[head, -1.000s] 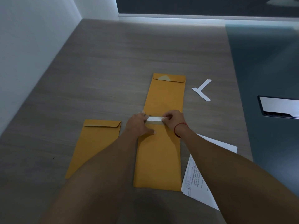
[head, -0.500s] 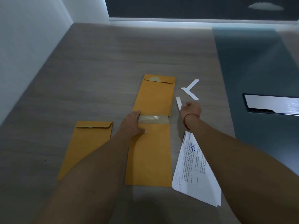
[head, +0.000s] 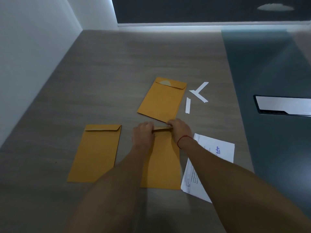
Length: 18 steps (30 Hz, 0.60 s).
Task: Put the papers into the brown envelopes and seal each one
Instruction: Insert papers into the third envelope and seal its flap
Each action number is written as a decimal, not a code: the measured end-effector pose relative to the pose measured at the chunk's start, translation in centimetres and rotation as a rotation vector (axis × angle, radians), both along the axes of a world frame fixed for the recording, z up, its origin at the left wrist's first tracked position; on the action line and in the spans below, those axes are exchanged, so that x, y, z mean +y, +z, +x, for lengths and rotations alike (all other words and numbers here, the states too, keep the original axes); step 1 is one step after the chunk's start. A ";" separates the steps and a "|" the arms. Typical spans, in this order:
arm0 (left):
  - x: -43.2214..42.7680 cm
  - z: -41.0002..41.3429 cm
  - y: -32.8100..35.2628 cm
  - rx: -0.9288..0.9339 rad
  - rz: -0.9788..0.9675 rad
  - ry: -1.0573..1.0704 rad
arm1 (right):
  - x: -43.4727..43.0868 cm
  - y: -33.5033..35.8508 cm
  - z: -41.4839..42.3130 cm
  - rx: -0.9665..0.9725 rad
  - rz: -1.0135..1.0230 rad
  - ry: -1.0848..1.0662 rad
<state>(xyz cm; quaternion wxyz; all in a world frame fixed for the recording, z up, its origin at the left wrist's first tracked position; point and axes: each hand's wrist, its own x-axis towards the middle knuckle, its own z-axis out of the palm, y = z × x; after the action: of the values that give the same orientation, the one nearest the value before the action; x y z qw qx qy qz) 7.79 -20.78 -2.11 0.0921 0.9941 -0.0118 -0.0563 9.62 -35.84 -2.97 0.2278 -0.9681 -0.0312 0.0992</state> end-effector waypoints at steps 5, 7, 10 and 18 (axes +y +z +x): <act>-0.6 -3.4 -2.3 0.088 -0.019 -0.143 | 0.3 -1.7 -2.9 0.119 -0.226 0.301; 0.0 -4.0 -2.7 0.159 0.023 -0.134 | 0.0 -1.8 -3.3 0.123 -0.339 0.329; 2.0 -3.4 -2.1 0.259 0.116 -0.089 | -1.4 -0.8 -2.5 0.154 -0.525 0.313; 0.4 -3.3 -1.9 0.314 0.022 -0.127 | 2.1 -1.4 -3.9 0.244 -0.339 0.304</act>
<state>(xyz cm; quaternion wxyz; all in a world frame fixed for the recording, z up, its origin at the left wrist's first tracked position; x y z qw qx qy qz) 4.45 -20.36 -4.00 0.0780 0.9713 -0.0593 -0.2167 5.72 -33.72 -4.40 0.0470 -0.9576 -0.1316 0.2521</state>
